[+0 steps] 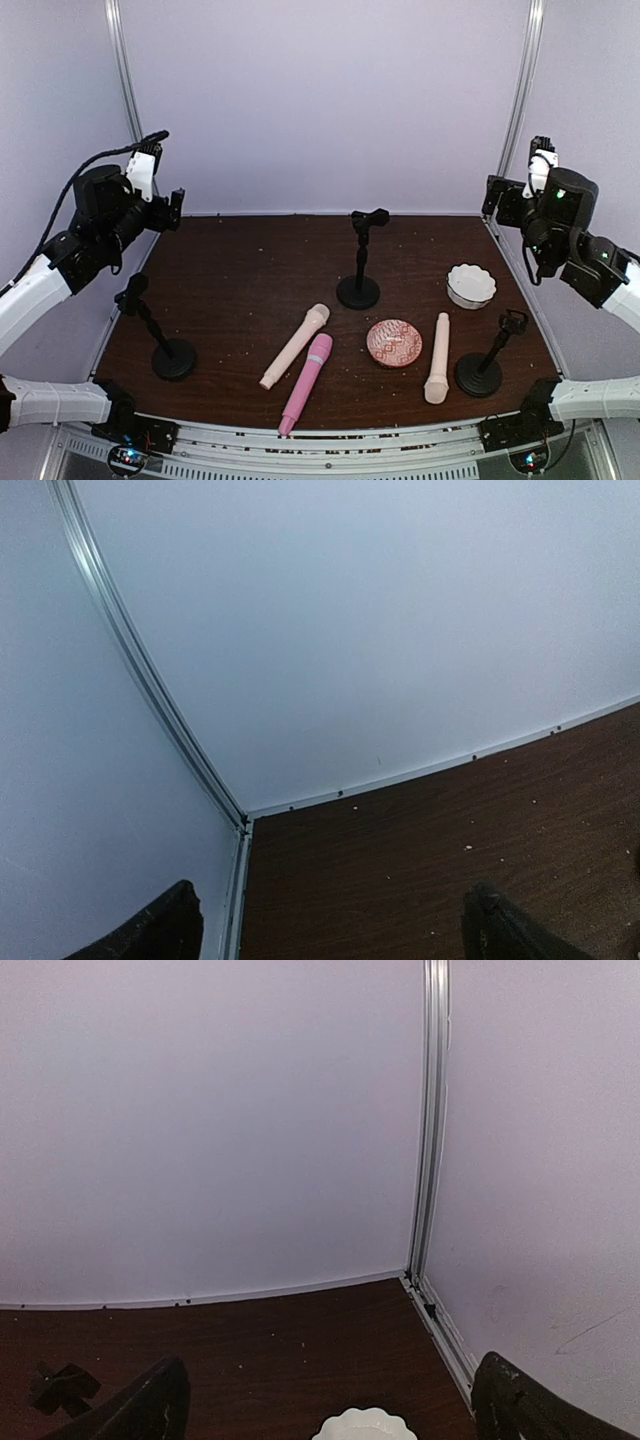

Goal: Attach the microphones to the stand

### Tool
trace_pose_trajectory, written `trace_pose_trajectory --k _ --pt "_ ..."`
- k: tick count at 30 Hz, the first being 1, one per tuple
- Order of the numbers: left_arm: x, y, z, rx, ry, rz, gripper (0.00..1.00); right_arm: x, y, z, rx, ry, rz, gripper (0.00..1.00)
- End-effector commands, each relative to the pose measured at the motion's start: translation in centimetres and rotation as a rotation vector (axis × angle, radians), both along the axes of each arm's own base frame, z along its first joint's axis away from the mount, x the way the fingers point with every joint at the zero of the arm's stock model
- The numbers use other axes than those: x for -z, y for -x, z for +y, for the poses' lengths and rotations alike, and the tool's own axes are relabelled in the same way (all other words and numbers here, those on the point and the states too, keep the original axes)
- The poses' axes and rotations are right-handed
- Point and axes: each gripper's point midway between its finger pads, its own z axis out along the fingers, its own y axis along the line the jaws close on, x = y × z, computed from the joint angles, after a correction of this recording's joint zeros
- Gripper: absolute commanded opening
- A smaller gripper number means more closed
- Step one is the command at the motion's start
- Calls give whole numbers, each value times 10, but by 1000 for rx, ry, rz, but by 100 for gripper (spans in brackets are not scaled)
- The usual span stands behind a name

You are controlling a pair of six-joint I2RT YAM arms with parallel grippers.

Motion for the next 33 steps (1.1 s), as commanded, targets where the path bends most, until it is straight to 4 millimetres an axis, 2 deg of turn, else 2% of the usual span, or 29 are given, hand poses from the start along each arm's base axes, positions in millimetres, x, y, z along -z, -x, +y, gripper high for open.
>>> trace_pose_trajectory --k 1,4,7,12,21,24,29,33 --pt "9 -6 -19 134 48 15 90 16 -9 18 -56 13 65 100" --pt "14 -4 -36 228 46 42 85 28 -14 38 -151 44 106 100" --pt "19 3 -62 339 40 86 81 37 -13 59 -274 55 135 99" --pt "32 27 -115 527 52 167 76 50 -3 88 -445 32 163 93" --pt "57 77 -202 742 81 291 72 95 21 145 -765 -62 255 63" --pt "66 88 -231 784 89 334 71 109 31 157 -838 -76 296 57" --pt "81 86 -272 797 139 374 71 121 43 160 -886 -65 322 54" --pt "87 68 -302 789 158 324 70 125 52 160 -918 -67 320 53"
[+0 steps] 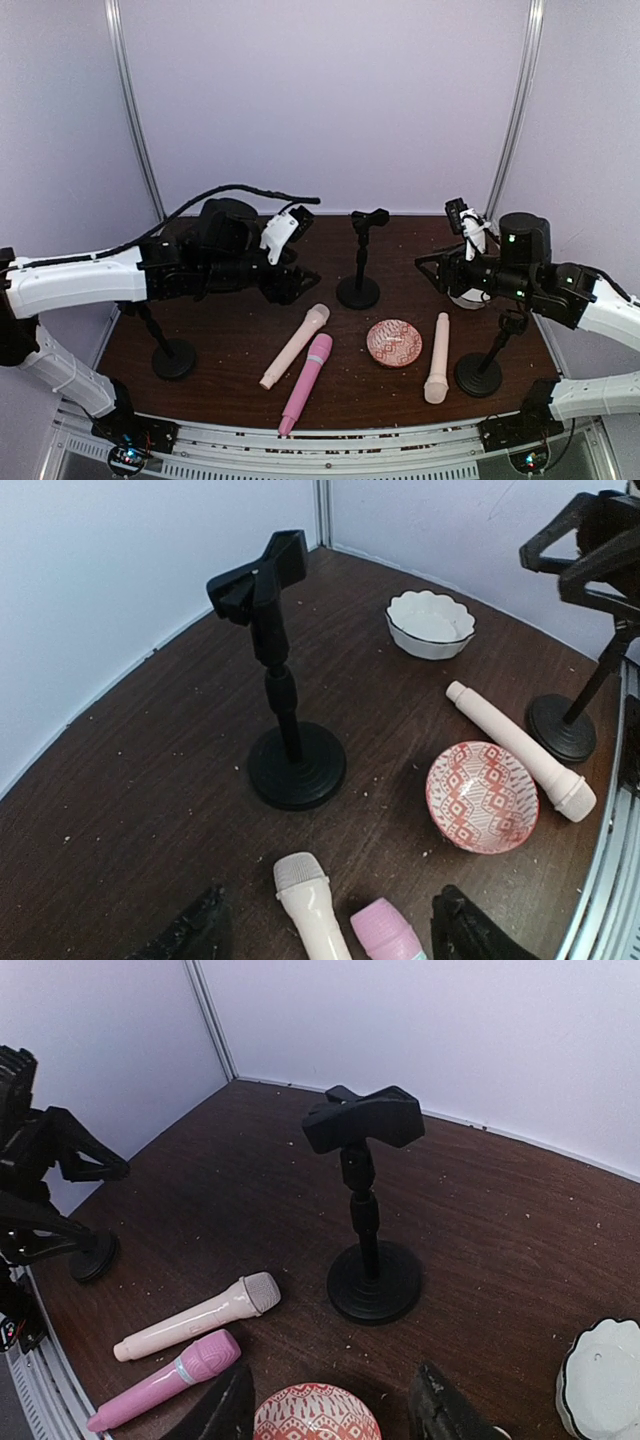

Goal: Attach the microphones to the stand

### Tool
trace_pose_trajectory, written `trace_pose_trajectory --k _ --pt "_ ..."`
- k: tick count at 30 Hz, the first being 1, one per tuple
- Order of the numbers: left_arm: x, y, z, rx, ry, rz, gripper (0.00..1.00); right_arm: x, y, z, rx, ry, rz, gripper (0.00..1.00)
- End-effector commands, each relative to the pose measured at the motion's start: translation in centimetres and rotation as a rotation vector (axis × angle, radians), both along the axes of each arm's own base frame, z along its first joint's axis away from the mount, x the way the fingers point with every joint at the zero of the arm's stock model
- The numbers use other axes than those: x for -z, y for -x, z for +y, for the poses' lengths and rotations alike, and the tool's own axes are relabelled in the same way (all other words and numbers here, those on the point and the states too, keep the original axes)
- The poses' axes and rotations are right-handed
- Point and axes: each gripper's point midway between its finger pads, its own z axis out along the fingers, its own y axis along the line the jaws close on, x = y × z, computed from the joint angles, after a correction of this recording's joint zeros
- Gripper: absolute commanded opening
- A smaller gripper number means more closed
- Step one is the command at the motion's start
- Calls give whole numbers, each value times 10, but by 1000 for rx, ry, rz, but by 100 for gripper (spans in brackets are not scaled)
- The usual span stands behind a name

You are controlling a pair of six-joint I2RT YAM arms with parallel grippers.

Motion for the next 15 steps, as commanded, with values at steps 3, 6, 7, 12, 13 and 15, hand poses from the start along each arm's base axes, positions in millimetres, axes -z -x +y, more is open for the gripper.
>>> trace_pose_trajectory --k 3,6,7,12,13,15 --pt "-24 -44 -46 -89 120 -112 70 0 18 1 -72 -20 -19 52" --pt "-20 -67 -65 -134 119 -149 71 -1 19 -6 -47 -19 -40 51" --pt "-17 -74 -70 -153 118 -155 71 -2 19 -7 -42 -33 -44 51" --pt "-3 -107 -78 -279 156 -180 73 -2 22 -8 -40 -77 -45 51" --pt "1 -112 -79 -302 161 -179 73 -1 23 -8 -41 -78 -44 51" --pt "13 -122 -82 -336 158 -179 73 2 24 -9 -41 -76 -41 51"
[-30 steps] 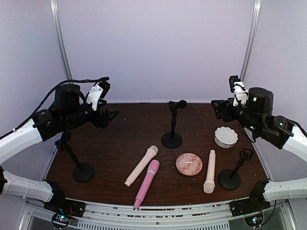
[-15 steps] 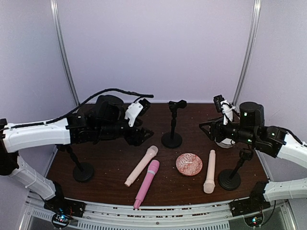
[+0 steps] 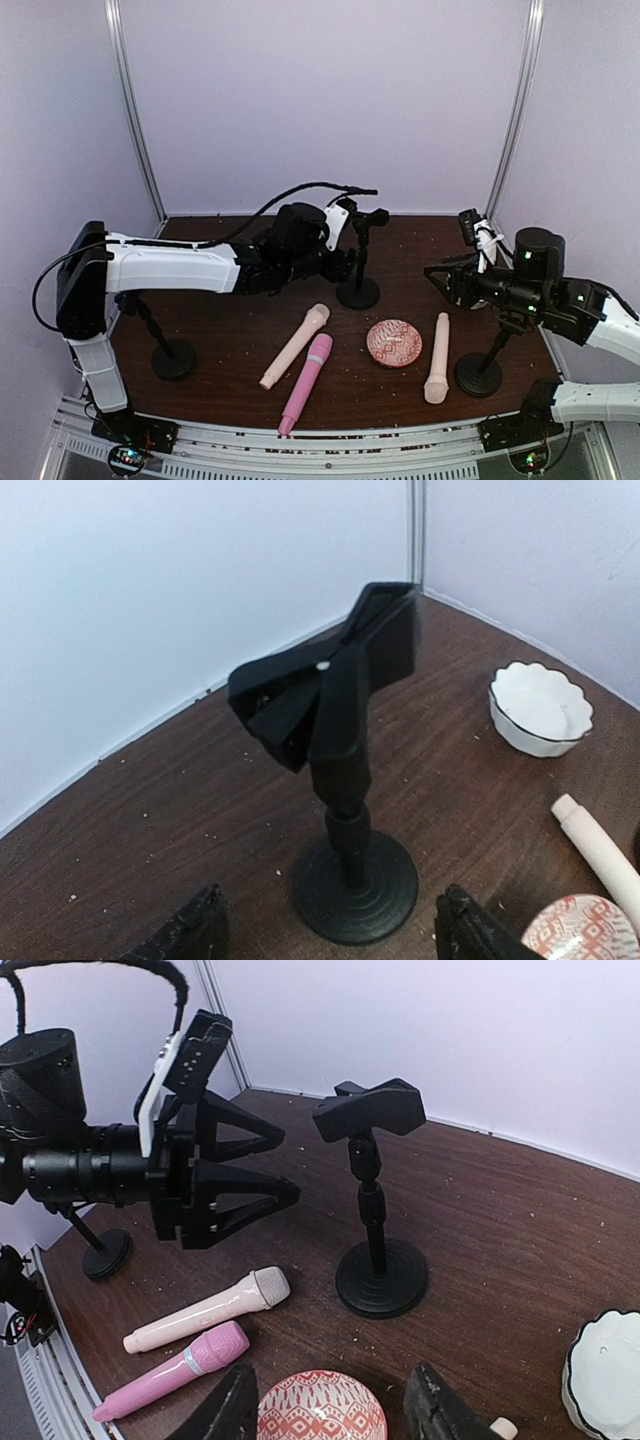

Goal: Attach the microphones to the stand

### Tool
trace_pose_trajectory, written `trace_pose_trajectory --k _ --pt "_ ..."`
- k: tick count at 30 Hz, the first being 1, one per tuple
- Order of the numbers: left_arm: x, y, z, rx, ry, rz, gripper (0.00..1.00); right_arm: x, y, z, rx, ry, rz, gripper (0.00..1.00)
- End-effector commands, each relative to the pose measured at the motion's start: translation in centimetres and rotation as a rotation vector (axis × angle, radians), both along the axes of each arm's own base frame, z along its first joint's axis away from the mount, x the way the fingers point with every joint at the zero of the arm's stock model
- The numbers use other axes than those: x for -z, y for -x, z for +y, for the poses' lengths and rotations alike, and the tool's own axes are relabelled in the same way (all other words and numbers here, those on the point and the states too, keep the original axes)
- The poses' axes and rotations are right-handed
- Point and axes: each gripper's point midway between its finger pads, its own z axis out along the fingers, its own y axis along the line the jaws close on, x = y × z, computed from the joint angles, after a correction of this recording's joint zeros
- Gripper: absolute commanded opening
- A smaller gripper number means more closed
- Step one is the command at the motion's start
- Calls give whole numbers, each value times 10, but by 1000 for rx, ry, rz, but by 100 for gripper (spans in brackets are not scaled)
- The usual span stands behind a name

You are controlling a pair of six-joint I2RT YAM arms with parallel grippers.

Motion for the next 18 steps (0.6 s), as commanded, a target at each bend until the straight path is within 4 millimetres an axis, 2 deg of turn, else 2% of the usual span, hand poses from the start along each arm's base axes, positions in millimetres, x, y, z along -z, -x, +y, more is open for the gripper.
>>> trace_pose_trajectory --k 1,8,18 --pt "-15 -32 -5 -124 113 -69 73 0 3 1 -5 -28 -9 51" --pt "9 -52 -18 -130 148 -117 72 -6 4 -3 6 -45 -31 51" --pt "15 -74 -31 -98 216 -230 70 -3 5 -2 -2 -48 -24 51"
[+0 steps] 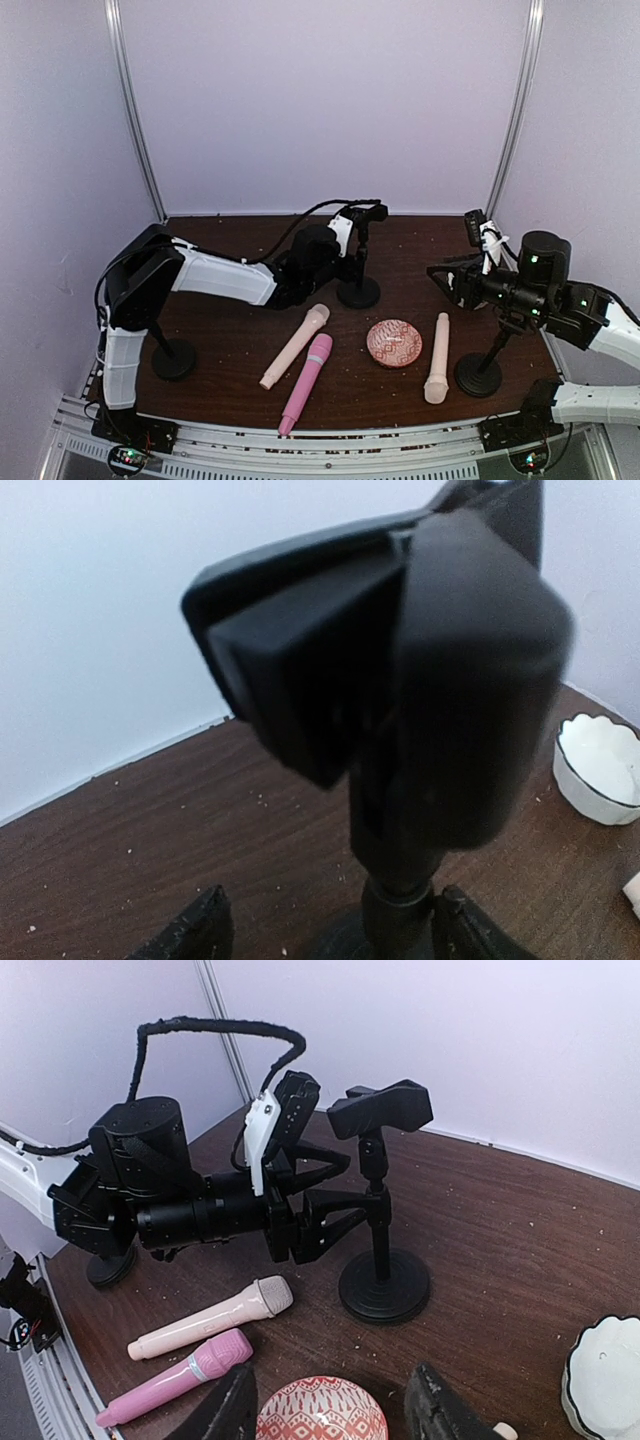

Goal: Attach the microphones to the stand

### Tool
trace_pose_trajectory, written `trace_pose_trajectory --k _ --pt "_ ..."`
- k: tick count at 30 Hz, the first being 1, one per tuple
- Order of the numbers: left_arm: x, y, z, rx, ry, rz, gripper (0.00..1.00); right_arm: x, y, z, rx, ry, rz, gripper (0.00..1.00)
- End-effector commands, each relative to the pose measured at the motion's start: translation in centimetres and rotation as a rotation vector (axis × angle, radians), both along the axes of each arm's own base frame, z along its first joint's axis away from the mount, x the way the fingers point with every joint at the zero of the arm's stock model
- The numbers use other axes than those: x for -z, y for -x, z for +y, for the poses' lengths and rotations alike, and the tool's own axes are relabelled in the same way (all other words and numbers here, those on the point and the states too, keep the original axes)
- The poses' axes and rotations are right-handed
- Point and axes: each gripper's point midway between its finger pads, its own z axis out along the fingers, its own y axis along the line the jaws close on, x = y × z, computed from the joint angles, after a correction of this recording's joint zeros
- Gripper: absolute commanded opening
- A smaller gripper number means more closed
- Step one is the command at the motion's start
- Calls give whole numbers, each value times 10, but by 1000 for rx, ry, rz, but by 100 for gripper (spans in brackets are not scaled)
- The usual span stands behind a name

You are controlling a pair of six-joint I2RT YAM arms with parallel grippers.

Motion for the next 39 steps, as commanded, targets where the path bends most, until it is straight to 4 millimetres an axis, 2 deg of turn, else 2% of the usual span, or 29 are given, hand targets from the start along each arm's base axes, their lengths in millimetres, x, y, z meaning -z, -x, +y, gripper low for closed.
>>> trace_pose_trajectory --k 1,8,14,21,26,30,33,39 --pt "-39 -13 -10 7 103 -143 70 2 1 2 -4 -20 3 52" --pt "-52 -18 -8 -15 131 -190 71 4 -1 5 -5 -22 8 52" --pt "-67 -20 -8 -11 163 -230 63 7 -3 7 -8 -20 17 52" --pt "-72 -20 -16 79 198 -219 41 9 -3 7 -5 -12 22 52" --pt "-85 -9 -20 181 205 -212 20 9 -5 5 9 -7 21 52" --pt "-111 14 -11 292 219 -212 9 7 -6 5 12 -5 25 52" --pt "-144 34 2 367 233 -225 1 5 -7 9 -1 -9 25 52" --pt "-215 69 27 538 236 -210 0 -21 -17 18 -5 -16 -25 52"
